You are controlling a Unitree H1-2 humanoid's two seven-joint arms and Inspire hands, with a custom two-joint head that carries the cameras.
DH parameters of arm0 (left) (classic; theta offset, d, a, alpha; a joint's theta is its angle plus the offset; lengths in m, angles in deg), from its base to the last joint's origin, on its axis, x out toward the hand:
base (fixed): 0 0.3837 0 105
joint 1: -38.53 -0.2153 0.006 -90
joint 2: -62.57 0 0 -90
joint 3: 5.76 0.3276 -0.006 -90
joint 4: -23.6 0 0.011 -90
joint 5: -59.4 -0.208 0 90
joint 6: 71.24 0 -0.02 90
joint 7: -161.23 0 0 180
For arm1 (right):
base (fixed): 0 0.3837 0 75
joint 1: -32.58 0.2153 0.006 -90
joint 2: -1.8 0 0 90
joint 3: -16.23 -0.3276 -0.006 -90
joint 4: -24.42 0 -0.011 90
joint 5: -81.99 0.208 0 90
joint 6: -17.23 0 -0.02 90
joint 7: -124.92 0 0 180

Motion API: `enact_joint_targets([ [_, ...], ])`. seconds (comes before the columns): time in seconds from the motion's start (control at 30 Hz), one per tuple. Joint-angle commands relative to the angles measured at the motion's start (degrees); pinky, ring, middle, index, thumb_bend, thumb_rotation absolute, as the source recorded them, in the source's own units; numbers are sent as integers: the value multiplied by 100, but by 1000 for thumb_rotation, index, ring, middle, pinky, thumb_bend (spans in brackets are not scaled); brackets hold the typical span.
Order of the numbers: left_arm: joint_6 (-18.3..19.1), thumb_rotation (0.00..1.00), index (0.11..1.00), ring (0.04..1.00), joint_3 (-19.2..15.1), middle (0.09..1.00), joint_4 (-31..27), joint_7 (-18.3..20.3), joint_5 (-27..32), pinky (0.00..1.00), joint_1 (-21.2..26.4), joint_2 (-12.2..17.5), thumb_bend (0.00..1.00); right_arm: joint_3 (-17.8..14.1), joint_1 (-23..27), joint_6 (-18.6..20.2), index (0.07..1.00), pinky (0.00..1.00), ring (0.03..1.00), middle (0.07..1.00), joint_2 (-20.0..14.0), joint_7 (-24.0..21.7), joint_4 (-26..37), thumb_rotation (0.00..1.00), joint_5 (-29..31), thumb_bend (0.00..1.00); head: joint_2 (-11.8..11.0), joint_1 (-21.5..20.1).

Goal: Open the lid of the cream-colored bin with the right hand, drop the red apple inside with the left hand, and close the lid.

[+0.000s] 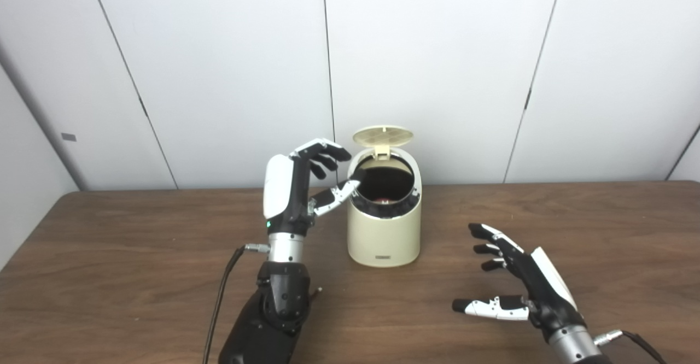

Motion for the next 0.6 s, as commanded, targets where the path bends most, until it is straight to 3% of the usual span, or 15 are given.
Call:
enact_joint_targets([
  [0.0,-374,36,496,473,-151,513,-232,-286,85,340,191,-32,512,-41,112,-265,864,673,795,871,-50,118,125,176,39,685,0,6],
  [0.1,-491,3,499,476,-314,488,-292,-425,135,342,143,-12,515,-48,99,-284,866,682,801,872,-67,120,103,170,48,684,-1,28],
  [0.17,-448,0,500,493,-411,488,-431,-249,384,351,67,14,515,-49,92,-290,868,680,799,871,-73,131,98,167,35,682,-1,40],
  [0.33,125,0,493,584,-530,503,-1132,883,1447,448,-310,199,514,-77,145,-377,866,655,791,865,-76,186,48,175,39,676,8,46],
  [0.37,306,40,497,611,-543,605,-1302,1172,1702,485,-418,268,507,-98,185,-400,862,655,796,865,-71,192,32,175,74,676,8,51],
  [0.43,631,65,498,640,-564,672,-1571,1614,2030,531,-601,386,504,-141,262,-455,862,688,813,872,-63,188,-15,175,171,680,9,62],
  [0.47,772,176,647,650,-570,695,-1683,1806,2141,561,-698,453,560,-162,305,-492,864,708,824,875,-61,185,-43,172,232,686,7,68],
  [0.57,986,253,747,659,-601,711,-1824,2151,2330,589,-901,568,598,-182,416,-572,858,707,824,874,-80,196,-94,139,300,683,11,95],
])
